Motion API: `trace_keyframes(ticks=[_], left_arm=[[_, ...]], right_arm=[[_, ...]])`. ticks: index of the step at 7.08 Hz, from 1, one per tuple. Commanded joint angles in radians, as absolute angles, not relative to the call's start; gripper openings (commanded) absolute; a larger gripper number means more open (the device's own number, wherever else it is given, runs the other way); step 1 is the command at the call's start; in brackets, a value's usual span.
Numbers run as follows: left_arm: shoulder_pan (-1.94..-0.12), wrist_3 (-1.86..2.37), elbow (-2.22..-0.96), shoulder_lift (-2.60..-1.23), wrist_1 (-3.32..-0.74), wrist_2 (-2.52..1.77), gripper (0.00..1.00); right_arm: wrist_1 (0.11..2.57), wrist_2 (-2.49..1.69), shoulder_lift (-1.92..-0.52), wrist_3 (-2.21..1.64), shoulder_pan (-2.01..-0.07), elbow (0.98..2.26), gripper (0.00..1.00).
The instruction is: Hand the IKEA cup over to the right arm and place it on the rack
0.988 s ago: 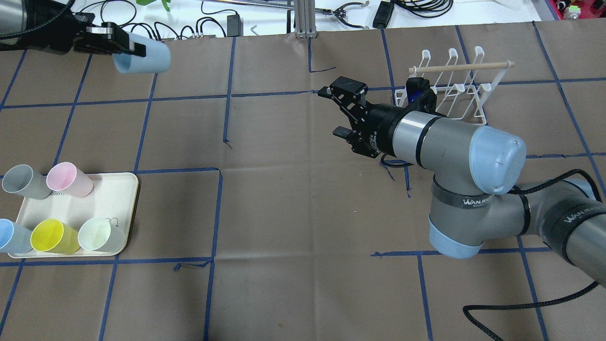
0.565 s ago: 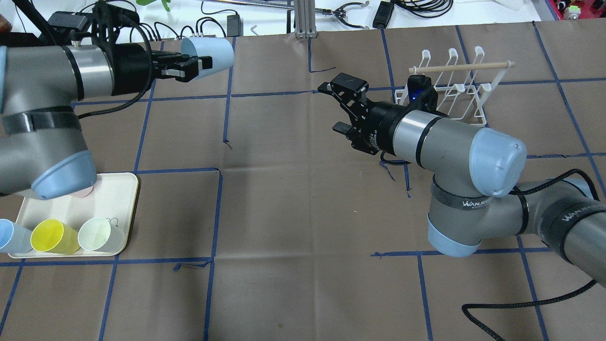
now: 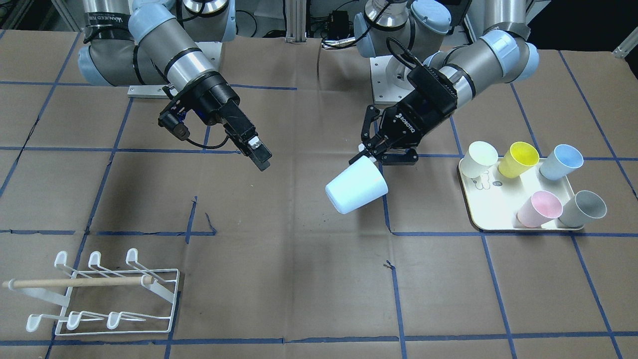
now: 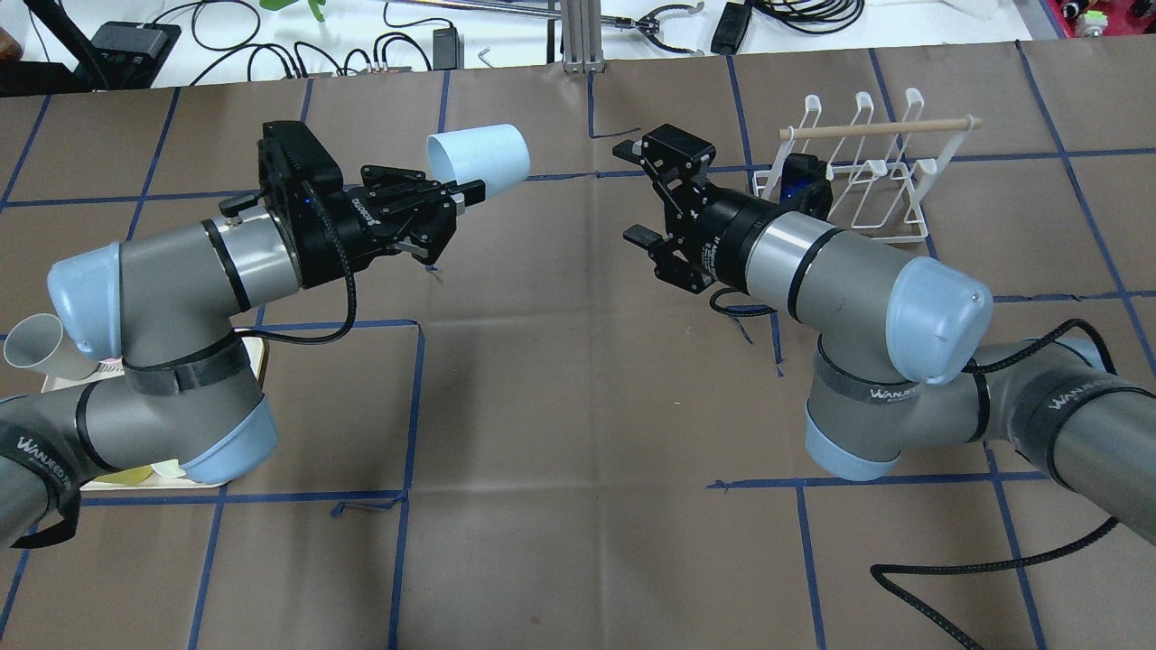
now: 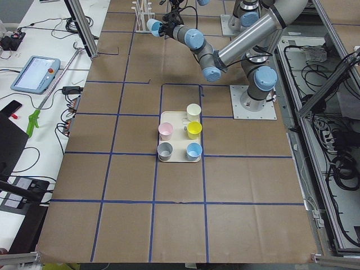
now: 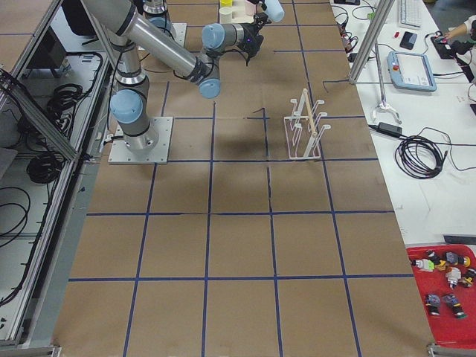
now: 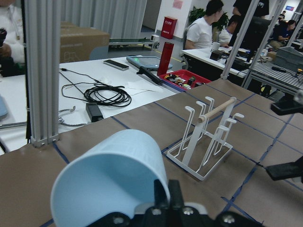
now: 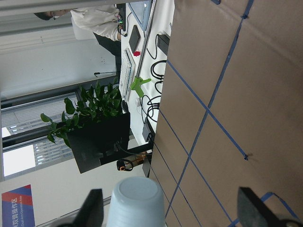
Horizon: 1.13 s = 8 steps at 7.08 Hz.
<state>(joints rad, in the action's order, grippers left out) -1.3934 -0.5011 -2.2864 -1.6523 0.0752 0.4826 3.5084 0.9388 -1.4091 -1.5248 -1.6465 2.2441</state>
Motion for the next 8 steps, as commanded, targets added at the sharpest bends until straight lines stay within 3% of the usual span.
trace_keyframes(ticks=[1,4,8], left_arm=[[-1.413,-0.496,-2.319,-1.707,0.208,0.414,0.01],[-1.463,-0.454,-2.316,-1.746,0.288,0.377,0.02],[-1.463,-0.451,-2.316,-1.743,0.288,0.377,0.03]], right_arm=[[3.513,1.004,-1.393,-1.548,-1.68,2.22,0.99],[3.513,1.098,-1.33,-1.587,-1.756,2.142,0.98],[3.51,1.132,-1.333,-1.612,-1.77,2.141,0.99]])
